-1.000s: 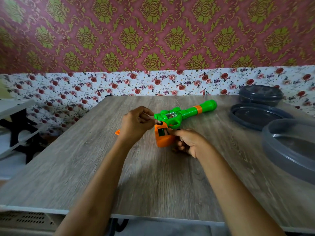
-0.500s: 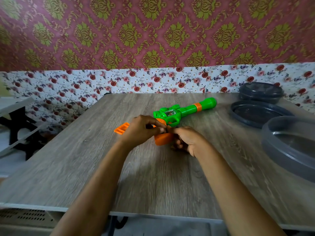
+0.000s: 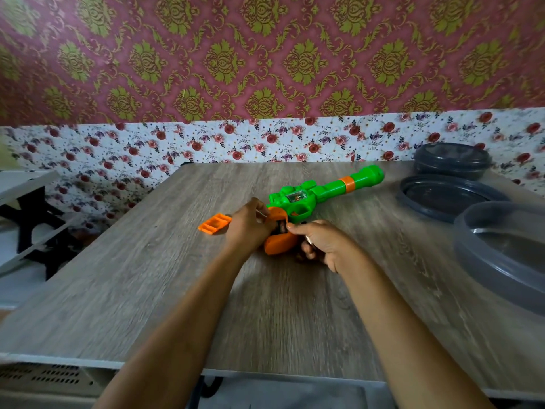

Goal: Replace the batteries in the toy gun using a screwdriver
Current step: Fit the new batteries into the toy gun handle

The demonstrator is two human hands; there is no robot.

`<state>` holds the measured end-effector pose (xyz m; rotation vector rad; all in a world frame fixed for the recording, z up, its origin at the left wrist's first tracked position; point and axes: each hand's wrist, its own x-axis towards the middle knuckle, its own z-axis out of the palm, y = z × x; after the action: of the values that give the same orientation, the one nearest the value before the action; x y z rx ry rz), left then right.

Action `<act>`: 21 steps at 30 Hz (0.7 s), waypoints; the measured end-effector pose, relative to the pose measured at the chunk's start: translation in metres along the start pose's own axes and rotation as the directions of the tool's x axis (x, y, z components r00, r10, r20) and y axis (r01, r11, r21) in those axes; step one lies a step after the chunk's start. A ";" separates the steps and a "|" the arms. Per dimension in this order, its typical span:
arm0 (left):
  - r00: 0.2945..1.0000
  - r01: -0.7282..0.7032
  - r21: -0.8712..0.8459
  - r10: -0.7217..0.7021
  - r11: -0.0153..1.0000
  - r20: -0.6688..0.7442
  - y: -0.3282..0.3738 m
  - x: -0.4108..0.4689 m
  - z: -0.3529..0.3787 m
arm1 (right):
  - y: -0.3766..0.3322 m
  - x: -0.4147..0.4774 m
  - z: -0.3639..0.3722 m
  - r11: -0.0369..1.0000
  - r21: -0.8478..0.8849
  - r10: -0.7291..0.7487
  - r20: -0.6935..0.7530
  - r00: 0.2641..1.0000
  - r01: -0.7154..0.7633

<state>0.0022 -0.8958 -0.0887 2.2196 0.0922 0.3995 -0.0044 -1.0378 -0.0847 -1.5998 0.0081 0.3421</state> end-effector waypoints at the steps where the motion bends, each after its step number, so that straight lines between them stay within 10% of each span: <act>1: 1.000 -0.001 0.002 0.001 1.000 -0.014 0.000 0.000 0.000 | -0.001 0.000 0.000 1.000 -0.004 -0.002 0.000 1.000 0.002; 13: 0.978 -0.177 -0.037 0.180 0.984 0.110 -0.002 0.000 -0.011 | -0.012 -0.010 -0.003 0.921 0.348 0.154 0.092 0.984 -0.177; 21: 0.916 0.316 -0.467 -0.136 0.826 0.378 0.009 -0.009 -0.018 | -0.018 -0.017 -0.006 0.977 0.206 -0.033 -0.137 0.990 0.061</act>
<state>-0.0130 -0.8903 -0.0734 1.6765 0.0609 -0.0878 -0.0157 -1.0463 -0.0629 -1.4078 0.1059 0.1902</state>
